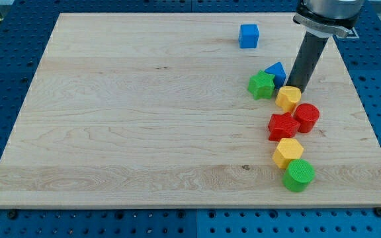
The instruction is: Push the red circle a bit left
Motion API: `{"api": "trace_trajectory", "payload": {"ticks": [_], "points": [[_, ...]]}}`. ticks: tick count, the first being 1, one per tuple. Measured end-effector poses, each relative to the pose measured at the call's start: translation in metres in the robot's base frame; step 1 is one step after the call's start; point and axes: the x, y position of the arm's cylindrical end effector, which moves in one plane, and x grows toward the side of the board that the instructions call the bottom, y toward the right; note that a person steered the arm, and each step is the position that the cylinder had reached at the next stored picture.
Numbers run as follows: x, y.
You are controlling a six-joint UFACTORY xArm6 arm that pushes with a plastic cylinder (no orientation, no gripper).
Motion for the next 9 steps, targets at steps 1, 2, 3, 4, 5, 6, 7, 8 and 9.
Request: {"api": "trace_trajectory", "payload": {"ticks": [1,2,3,4,5,6,7,8,9], "points": [[0.0,0.066],[0.03,0.093],[0.073,0.077],[0.077,0.075],[0.084,0.05],[0.084,0.05],[0.084,0.043],[0.084,0.036],[0.084,0.034]]}}
